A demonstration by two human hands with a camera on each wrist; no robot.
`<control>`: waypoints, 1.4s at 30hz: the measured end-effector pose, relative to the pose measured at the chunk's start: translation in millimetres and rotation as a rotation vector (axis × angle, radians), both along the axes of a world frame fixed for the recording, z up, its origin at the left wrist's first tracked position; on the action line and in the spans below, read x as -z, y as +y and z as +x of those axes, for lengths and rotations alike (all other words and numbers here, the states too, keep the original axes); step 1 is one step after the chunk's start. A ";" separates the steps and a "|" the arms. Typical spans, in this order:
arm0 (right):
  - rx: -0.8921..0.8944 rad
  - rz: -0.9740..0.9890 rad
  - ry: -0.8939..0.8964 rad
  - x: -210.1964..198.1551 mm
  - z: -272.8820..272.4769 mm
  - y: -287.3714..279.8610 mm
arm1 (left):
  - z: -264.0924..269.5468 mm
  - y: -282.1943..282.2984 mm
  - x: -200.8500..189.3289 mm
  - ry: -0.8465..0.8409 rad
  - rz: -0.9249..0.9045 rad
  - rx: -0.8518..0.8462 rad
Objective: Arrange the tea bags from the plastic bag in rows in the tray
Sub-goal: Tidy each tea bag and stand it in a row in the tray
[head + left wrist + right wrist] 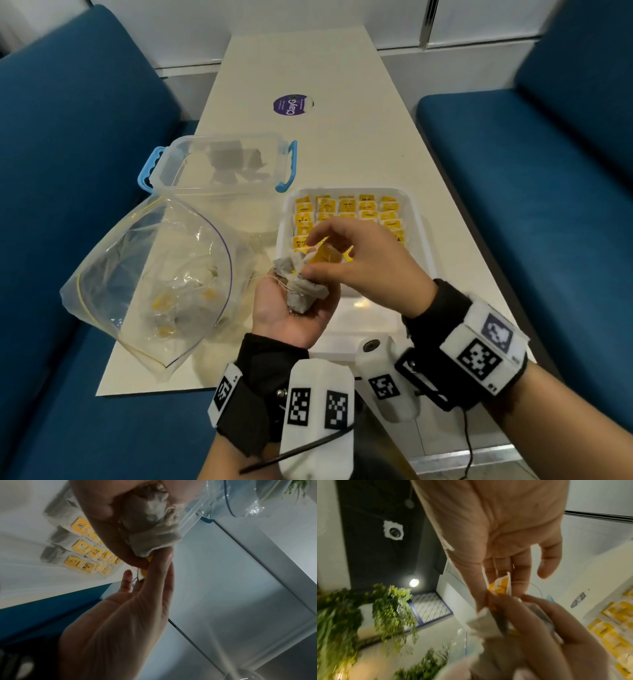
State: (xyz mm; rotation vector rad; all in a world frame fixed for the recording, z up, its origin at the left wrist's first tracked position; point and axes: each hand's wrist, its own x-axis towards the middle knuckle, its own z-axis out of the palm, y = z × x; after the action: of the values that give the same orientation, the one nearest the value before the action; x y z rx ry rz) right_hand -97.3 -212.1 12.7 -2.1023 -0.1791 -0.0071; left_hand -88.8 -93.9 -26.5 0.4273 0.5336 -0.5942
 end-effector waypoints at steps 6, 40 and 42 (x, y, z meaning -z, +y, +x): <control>-0.007 -0.028 0.054 -3.1 9.1 -8.6 | 5.2 2.4 2.9 0.026 -0.023 0.046; 0.020 -0.341 0.133 -15.2 27.5 -44.0 | 4.3 -0.9 11.8 0.053 -0.002 0.097; 0.044 -0.334 0.111 -14.2 28.1 -46.1 | 3.1 -3.1 11.6 0.058 -0.013 0.105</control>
State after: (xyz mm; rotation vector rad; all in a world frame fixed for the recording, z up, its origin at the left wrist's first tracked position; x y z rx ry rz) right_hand -69.2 -258.3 27.0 -2.4315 -0.0704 0.1207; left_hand -85.7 -97.0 -38.1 0.4287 0.5646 -0.7120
